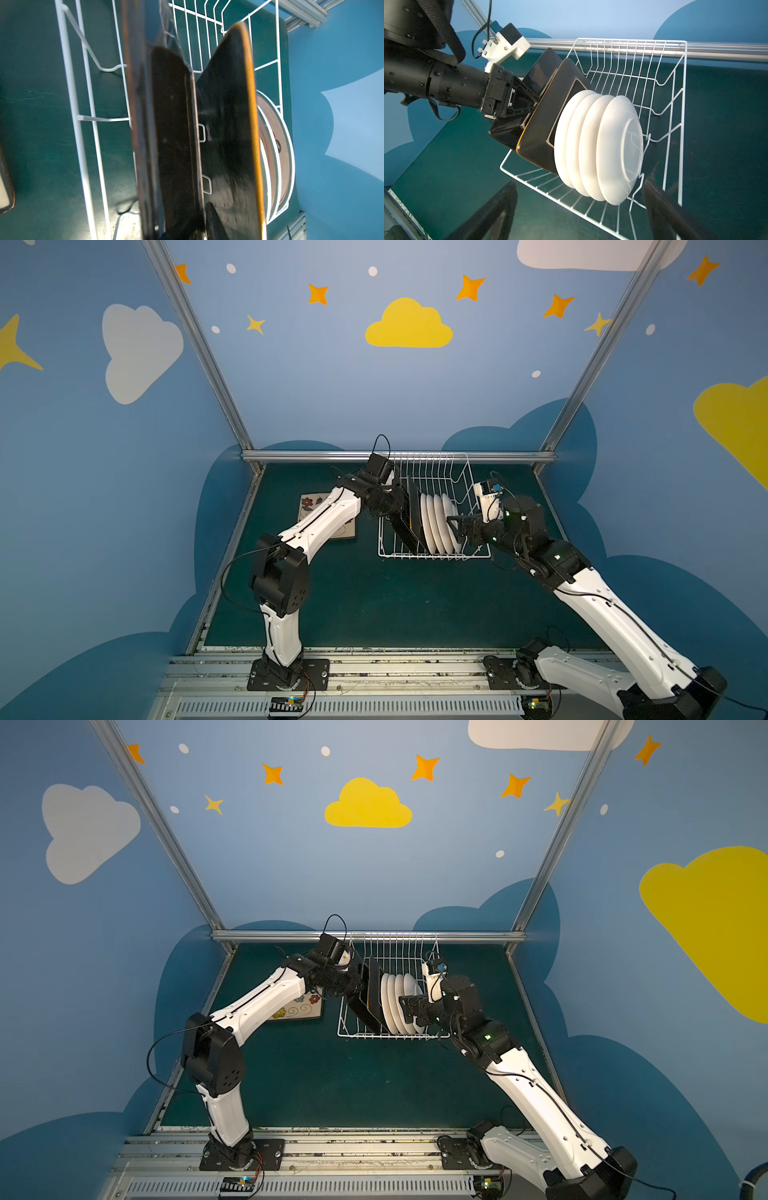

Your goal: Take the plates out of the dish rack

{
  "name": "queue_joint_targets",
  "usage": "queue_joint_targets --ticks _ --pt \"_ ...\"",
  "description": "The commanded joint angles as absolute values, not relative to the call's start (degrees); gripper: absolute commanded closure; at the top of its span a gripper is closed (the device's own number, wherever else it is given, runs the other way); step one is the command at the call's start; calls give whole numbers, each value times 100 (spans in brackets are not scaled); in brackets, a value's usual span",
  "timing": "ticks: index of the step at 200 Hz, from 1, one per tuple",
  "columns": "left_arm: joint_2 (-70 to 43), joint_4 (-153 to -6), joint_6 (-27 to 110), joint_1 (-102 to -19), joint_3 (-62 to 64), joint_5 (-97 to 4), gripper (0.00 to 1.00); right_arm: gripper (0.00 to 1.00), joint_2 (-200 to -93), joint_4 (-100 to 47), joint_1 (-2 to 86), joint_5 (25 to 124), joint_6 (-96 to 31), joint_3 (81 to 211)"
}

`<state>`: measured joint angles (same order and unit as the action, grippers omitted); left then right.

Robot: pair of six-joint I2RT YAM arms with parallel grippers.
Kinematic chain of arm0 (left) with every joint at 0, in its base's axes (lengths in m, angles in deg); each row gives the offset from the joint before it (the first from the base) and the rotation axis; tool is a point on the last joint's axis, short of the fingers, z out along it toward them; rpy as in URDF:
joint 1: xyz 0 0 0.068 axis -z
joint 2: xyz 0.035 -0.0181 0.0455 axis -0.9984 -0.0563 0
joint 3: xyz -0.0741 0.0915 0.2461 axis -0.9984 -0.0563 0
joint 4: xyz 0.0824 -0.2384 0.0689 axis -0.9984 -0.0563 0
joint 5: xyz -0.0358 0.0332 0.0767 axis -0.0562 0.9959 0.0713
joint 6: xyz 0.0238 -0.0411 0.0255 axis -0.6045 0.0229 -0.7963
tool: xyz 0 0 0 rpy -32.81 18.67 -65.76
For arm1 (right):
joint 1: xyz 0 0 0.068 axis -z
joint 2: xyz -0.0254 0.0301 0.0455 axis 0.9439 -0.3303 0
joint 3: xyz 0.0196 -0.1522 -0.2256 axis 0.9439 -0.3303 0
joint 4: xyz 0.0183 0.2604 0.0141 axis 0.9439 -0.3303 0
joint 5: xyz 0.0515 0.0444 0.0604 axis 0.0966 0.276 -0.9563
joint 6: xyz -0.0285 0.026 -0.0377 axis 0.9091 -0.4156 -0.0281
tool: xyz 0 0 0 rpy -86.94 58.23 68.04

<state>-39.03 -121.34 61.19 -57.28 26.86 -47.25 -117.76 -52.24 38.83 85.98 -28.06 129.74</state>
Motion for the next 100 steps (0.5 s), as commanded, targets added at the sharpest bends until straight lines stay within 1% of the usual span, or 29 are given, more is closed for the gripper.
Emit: queue_joint_targets --ticks 1,56,67,100 --pt "-4018 -12250 6033 -5693 2590 -4488 78 6 -11626 -5269 3922 8615 -2858 12919" --pt "-4056 -12455 6058 -5671 2712 -4470 92 6 -11591 -5269 3941 8607 -2878 12901" --pt "-4049 -12493 6062 -5670 2745 -4459 97 6 -11591 -5264 3942 8607 -2887 12908" --pt "-4056 -12607 6036 -5671 2877 -4485 97 6 -11582 -5287 3949 8607 -2878 12926"
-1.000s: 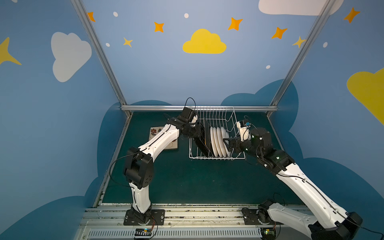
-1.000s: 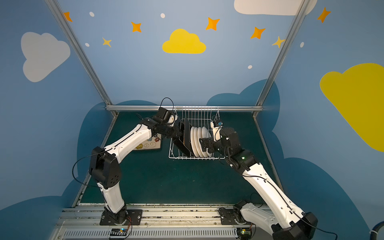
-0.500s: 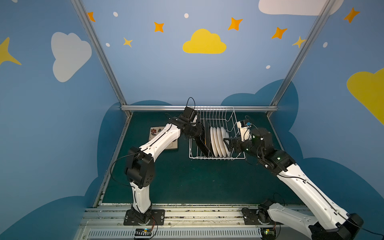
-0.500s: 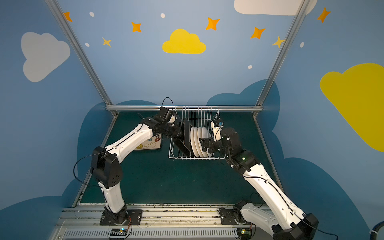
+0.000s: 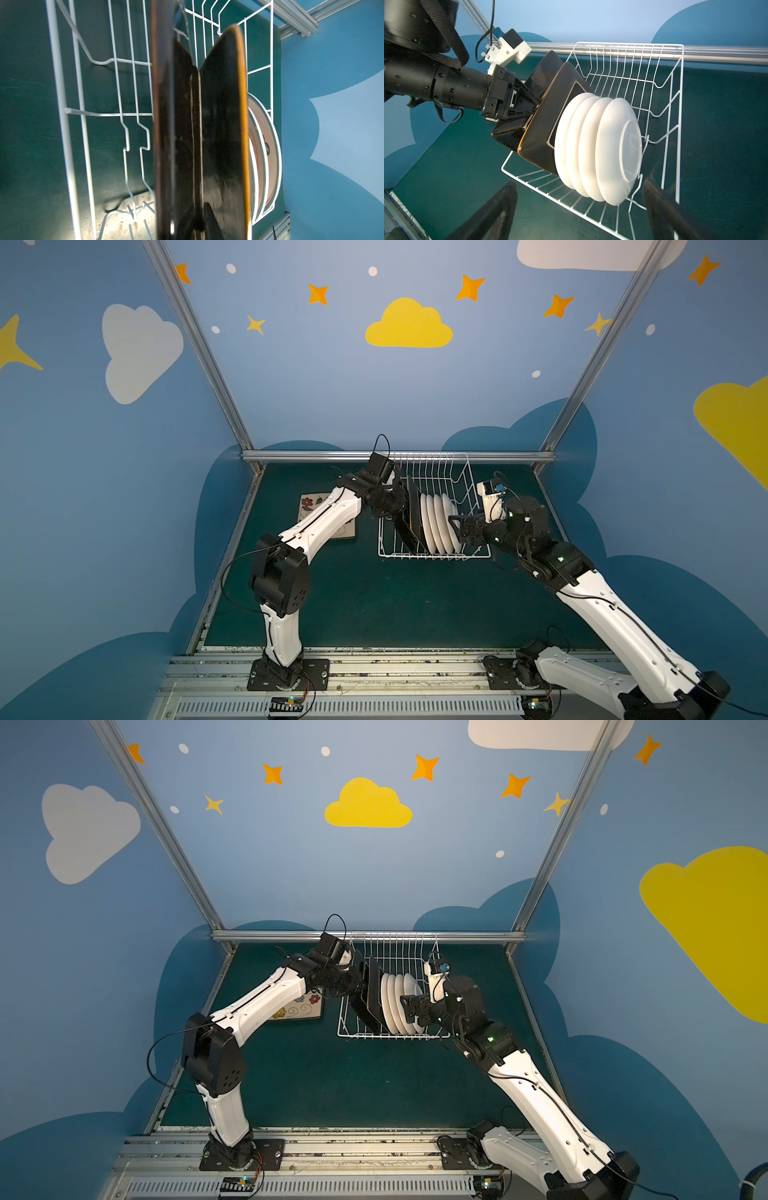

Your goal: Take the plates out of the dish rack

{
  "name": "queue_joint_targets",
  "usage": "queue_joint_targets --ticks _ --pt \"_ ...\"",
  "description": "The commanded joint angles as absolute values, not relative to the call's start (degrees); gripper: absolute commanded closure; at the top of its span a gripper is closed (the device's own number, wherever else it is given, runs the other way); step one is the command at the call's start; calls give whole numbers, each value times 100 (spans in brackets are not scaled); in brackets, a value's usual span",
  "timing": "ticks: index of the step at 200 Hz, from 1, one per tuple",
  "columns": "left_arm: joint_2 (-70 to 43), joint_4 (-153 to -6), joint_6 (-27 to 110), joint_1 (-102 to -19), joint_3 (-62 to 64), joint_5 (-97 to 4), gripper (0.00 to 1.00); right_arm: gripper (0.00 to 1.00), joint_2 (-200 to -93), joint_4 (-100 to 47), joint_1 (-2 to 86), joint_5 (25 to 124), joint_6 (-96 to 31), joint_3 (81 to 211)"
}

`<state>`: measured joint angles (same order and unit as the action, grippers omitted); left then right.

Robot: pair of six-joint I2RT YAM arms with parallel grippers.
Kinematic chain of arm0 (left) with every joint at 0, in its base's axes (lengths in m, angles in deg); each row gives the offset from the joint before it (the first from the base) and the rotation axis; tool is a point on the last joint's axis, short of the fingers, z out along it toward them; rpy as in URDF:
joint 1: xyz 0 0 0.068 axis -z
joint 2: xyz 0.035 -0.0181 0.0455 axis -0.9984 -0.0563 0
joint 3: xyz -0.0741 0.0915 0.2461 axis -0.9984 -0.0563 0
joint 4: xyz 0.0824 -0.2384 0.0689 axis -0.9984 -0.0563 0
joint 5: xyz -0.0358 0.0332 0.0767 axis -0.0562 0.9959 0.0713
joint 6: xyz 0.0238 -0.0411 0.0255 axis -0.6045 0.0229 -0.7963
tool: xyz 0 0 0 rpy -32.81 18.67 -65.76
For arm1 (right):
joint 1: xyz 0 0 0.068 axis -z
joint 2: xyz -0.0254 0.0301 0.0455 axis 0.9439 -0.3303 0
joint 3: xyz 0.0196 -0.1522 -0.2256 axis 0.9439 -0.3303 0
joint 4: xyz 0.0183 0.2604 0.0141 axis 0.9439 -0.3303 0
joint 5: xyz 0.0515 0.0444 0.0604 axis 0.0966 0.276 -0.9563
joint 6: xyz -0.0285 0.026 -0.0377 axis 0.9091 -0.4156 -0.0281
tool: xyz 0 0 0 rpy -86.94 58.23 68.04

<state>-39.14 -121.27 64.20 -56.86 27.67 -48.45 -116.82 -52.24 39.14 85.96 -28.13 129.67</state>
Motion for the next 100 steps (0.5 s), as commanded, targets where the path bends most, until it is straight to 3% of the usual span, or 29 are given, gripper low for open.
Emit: queue_joint_targets --ticks 1,100 --pt "-4060 -12608 6035 -5671 2883 -4490 97 6 -11582 -5291 3950 8607 -2878 12927" --pt "-3796 -12660 6065 -5674 3202 -4731 97 6 -11591 -5269 3966 8598 -2903 12901"
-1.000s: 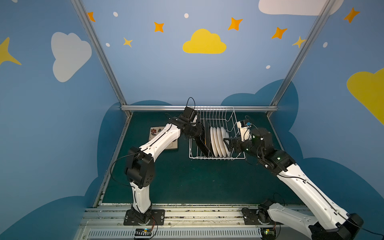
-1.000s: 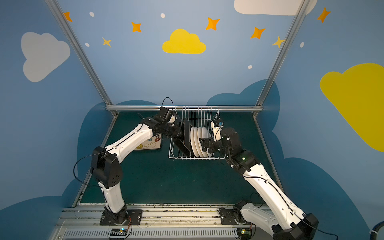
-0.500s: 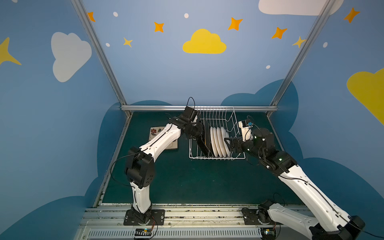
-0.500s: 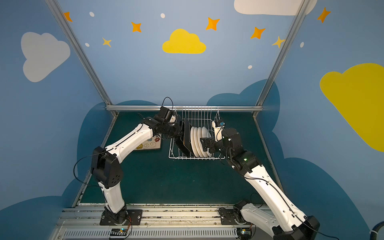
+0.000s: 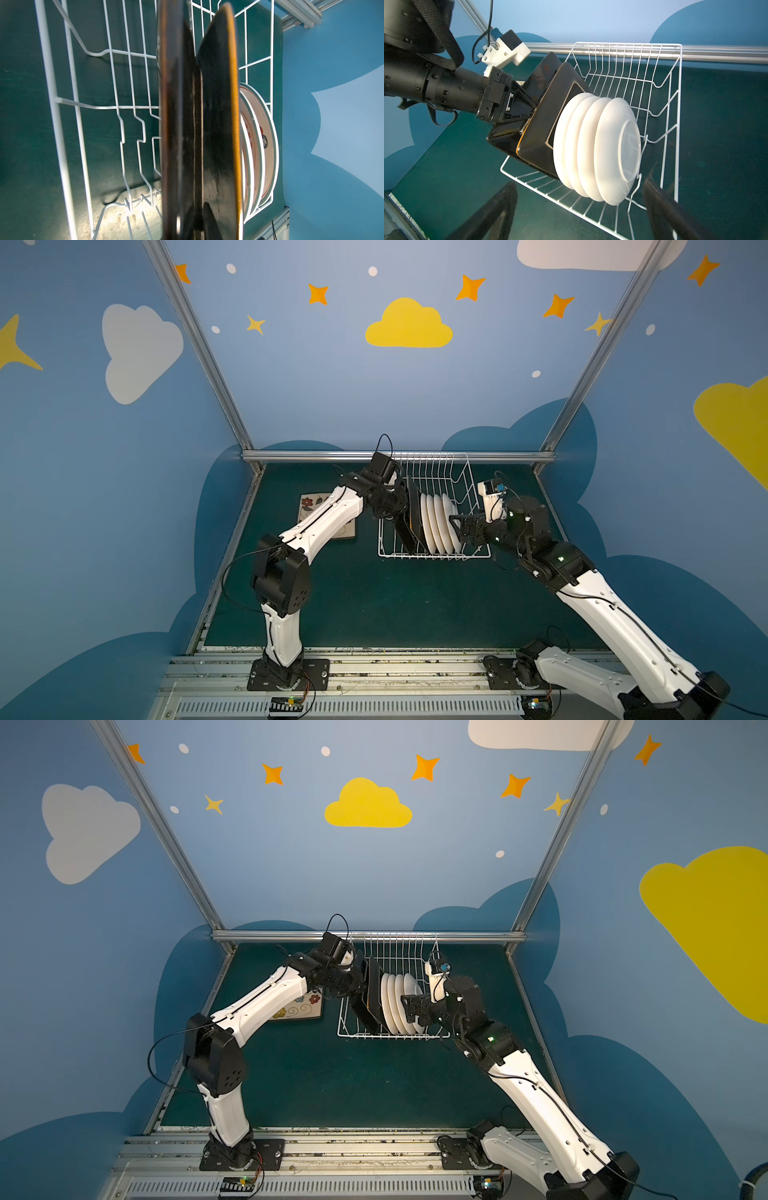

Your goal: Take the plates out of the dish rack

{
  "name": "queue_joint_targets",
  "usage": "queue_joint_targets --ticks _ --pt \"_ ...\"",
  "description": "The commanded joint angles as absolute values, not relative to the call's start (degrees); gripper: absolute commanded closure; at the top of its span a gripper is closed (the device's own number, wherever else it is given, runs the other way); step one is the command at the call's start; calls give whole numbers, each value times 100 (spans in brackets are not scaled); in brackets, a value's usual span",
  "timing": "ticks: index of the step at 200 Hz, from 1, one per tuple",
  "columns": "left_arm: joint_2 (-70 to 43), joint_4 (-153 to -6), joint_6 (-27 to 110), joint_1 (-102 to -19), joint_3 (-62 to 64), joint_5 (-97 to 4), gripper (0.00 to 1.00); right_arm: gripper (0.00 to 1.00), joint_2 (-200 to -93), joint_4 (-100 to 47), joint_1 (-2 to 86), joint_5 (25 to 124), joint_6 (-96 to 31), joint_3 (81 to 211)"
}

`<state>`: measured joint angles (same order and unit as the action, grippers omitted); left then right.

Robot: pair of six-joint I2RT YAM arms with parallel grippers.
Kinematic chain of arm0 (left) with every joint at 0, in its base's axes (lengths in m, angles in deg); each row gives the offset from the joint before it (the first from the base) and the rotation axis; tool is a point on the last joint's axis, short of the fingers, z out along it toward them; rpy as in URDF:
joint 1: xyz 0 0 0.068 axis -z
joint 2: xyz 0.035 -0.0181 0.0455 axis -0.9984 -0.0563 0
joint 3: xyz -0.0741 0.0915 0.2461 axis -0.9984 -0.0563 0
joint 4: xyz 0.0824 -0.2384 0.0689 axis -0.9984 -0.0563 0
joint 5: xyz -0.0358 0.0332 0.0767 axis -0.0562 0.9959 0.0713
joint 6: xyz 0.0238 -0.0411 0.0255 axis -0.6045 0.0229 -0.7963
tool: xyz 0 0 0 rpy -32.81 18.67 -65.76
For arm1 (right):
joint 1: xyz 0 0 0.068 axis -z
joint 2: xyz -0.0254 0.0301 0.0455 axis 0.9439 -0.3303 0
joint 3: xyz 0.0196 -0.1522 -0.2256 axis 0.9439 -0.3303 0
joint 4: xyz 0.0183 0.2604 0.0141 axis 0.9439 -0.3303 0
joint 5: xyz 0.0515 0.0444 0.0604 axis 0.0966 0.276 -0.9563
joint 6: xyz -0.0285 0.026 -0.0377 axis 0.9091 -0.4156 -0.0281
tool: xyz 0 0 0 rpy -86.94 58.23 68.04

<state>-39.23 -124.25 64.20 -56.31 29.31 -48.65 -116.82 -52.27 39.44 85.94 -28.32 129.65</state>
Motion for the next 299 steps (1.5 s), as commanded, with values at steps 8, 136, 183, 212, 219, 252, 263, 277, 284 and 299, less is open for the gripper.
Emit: queue_joint_targets --ticks 8,136,183,212,219,252,263,277,284,299 --pt "-3759 -12667 6063 -5671 3228 -4731 97 6 -11600 -5261 3968 8598 -2904 12901" --pt "-3257 -12758 6025 -5679 3387 -4595 97 6 -11634 -5220 3977 8554 -2930 12901" --pt "-3153 -12925 5931 -5680 3598 -4496 97 6 -11629 -5204 3977 8529 -2964 12919" --pt "-3015 -12926 5912 -5680 3660 -4462 97 6 -11635 -5193 3977 8511 -2991 12945" --pt "-2982 -12926 5906 -5680 3676 -4446 97 6 -11635 -5184 3977 8502 -2998 12946" --pt "-2847 -12917 5862 -5689 3713 -4433 97 6 -11677 -5137 3977 8501 -3027 12917" --pt "-2813 -12921 5849 -5697 3710 -4424 97 6 -11692 -5138 3982 8477 -3046 12923" --pt "-2783 -12952 5828 -5706 3723 -4415 97 6 -11697 -5120 3978 8460 -3062 12928" --pt "-2764 -12968 5811 -5705 3731 -4400 97 6 -11692 -5111 3981 8458 -3062 12931" --pt "-2730 -13011 5787 -5726 3763 -4350 97 6 -11697 -5098 3973 8466 -3062 12944"
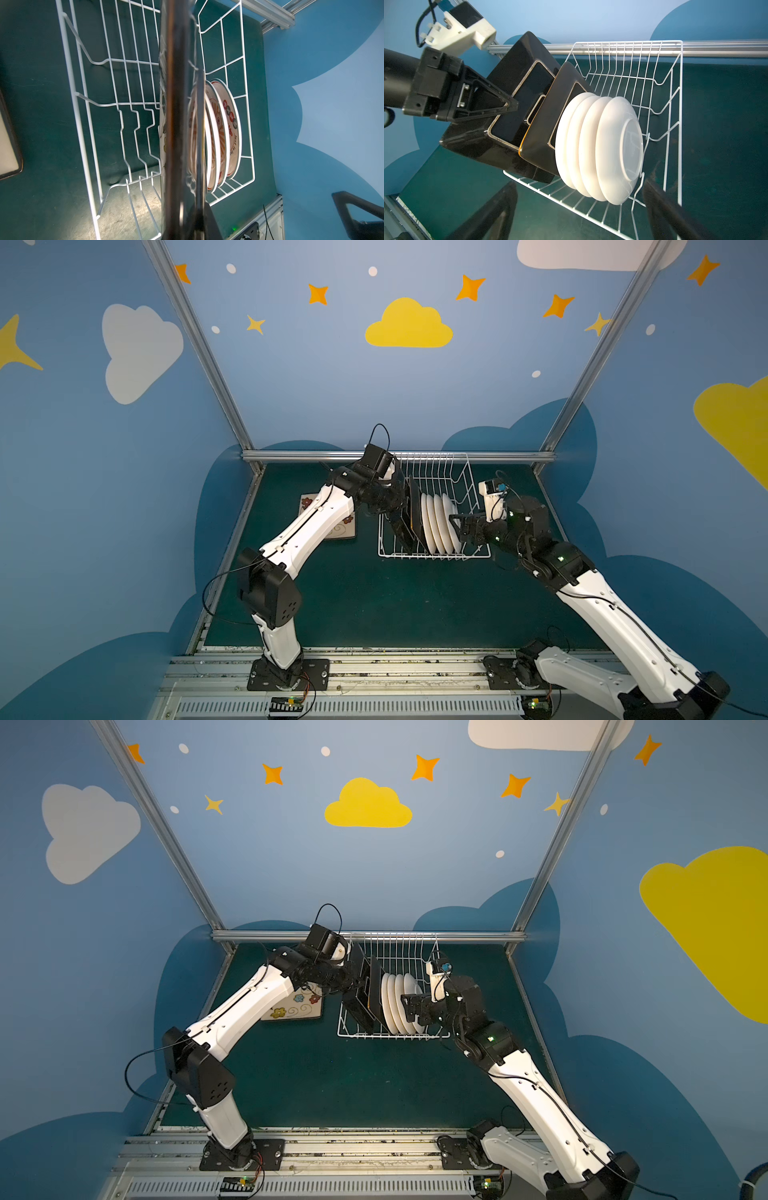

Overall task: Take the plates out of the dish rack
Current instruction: 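Lift the gripped square plate upward out of the rack with the left gripper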

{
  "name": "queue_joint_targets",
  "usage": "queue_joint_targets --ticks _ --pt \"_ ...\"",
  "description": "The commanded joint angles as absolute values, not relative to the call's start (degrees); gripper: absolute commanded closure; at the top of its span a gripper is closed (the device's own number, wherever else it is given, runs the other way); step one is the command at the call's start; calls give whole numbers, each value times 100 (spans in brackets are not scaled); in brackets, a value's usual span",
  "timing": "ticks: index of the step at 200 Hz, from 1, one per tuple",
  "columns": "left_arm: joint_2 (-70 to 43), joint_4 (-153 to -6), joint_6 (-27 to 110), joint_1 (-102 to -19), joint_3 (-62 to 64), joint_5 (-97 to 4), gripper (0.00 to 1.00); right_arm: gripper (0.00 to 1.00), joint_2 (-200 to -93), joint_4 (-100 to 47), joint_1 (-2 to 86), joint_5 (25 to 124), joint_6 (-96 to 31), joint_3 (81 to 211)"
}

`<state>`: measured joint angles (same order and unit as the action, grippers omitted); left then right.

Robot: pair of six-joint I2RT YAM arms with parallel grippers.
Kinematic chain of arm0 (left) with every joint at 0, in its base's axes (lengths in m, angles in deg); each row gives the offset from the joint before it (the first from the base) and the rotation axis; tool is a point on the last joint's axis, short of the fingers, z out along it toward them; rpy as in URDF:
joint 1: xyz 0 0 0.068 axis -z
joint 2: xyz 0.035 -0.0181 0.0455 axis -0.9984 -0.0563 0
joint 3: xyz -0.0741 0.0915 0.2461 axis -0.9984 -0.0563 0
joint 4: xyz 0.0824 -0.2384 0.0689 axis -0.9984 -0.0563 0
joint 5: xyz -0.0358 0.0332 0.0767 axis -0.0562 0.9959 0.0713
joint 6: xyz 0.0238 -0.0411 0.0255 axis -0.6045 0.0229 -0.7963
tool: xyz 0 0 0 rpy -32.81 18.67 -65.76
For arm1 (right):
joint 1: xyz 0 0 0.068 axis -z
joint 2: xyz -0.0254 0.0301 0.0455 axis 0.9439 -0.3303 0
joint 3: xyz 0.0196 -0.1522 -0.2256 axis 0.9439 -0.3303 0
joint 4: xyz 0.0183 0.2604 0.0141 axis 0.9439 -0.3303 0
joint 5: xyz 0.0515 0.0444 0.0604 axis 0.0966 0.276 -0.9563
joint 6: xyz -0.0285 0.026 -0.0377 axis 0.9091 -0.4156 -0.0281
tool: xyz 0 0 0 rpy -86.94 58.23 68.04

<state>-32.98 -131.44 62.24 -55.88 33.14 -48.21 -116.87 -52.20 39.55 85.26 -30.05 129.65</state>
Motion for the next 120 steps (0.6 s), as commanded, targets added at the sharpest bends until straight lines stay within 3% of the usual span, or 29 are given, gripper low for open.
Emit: queue_joint_targets --ticks 1,120 --pt "-2730 -13013 5778 -5725 3765 -4348 97 6 -11697 -5096 3975 8466 -3062 12945" --pt "-2519 -13166 5583 -5880 3911 -4064 97 6 -11802 -5023 3986 8396 -3062 12989"
